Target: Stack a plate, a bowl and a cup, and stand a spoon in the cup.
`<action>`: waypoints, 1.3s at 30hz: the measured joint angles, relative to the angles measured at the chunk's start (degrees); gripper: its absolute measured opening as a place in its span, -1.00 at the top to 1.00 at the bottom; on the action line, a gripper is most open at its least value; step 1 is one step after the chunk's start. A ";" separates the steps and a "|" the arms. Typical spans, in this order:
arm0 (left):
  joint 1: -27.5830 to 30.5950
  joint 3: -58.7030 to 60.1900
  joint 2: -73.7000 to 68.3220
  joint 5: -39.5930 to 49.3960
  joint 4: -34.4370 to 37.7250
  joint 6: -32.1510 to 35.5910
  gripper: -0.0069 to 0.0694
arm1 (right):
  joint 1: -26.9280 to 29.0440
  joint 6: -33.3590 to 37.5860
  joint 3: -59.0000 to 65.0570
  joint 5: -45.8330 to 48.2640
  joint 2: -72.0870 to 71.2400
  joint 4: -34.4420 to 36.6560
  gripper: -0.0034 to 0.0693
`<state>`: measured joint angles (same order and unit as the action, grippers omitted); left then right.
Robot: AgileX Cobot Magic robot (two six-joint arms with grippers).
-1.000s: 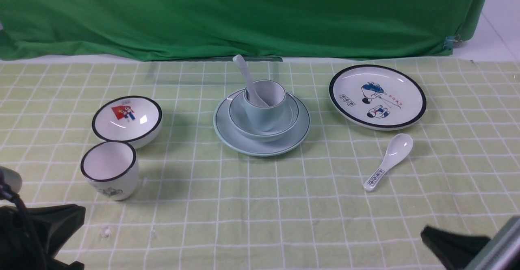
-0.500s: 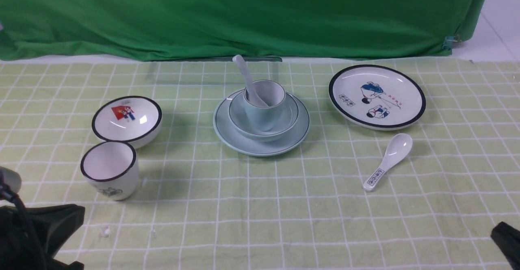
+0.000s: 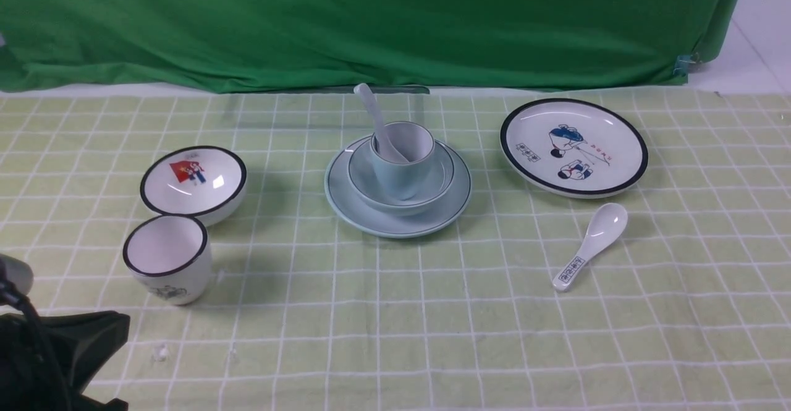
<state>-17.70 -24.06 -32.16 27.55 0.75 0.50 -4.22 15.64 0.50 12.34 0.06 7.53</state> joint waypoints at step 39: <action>9.30 24.06 22.99 -30.43 -1.72 0.20 0.89 | 0.22 -1.40 0.00 0.47 -0.08 -1.63 0.67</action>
<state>-8.41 0.00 -9.17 -2.88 -0.96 0.70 -4.00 14.25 0.50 12.81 -0.02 5.89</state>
